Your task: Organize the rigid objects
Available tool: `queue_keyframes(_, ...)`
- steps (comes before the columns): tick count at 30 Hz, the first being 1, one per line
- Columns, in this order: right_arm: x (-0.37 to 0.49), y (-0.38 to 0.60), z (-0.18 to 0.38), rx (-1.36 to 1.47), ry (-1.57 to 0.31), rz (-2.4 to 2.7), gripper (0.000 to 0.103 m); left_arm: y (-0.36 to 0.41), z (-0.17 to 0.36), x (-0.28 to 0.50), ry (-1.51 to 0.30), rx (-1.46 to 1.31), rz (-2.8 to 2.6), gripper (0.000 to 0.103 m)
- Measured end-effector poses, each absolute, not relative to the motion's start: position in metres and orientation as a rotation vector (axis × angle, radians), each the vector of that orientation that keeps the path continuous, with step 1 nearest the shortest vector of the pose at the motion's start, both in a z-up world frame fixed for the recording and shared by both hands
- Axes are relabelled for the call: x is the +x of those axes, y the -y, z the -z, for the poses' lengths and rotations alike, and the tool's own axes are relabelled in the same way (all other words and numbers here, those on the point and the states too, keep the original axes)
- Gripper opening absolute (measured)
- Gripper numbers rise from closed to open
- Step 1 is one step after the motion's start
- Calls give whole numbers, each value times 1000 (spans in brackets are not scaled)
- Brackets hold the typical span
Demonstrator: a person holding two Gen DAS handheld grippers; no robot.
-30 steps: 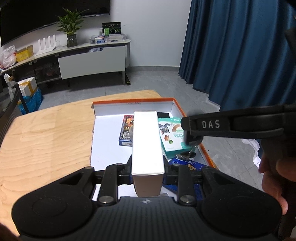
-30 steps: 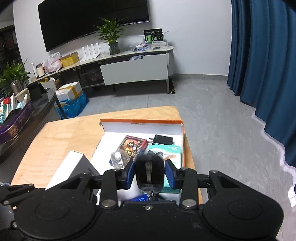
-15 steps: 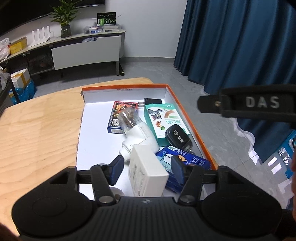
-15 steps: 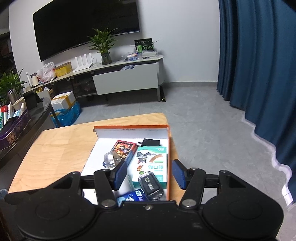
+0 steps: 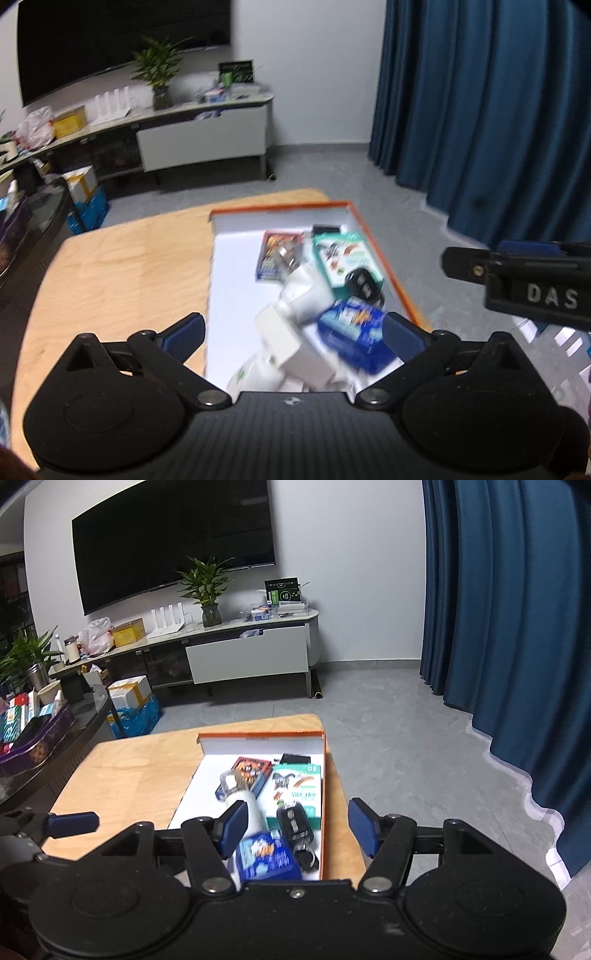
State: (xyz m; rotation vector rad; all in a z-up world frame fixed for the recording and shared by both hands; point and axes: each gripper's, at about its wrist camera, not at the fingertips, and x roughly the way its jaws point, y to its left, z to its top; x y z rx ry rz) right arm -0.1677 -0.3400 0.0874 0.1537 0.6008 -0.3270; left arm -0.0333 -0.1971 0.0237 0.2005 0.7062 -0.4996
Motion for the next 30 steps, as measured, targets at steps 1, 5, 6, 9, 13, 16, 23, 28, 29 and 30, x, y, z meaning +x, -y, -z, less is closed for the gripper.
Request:
queue_keyframes(1, -173, 337, -87, 149, -606, 327, 76, 195, -24, -37, -711, 204, 488, 103)
queue_keyframes(5, -192, 325, -77, 140, -621, 331, 79, 183, -18, -53, -721, 220, 449, 103)
queue_keyframes(6, -196, 323, -72, 154, -629, 329, 79, 181, -14, -57, -725, 229, 443, 103)
queue_keyframes(9, -209, 320, -61, 155, -650, 336, 79, 173, -4, -68, -736, 236, 437, 103)
queue_keyframes(13, -221, 314, -50, 148, -694, 352, 79, 162, 5, -75, -761, 212, 408, 103)
queue_keyframes(16, -225, 309, -43, 134, -731, 345, 79, 157, 8, -76, -784, 196, 386, 103)
queue_keyframes(23, -229, 304, -28, 146, -766, 343, 79, 150, 6, -82, -759, 200, 338, 103)
queue_keyframes(28, -226, 302, -23, 139, -782, 341, 79, 147, 8, -79, -770, 185, 329, 103)
queue_keyframes(29, -226, 302, -23, 139, -784, 342, 79, 147, 8, -79, -773, 183, 326, 103)
queue_keyframes(30, -225, 302, -23, 138, -786, 342, 79, 147, 9, -78, -776, 181, 327, 103)
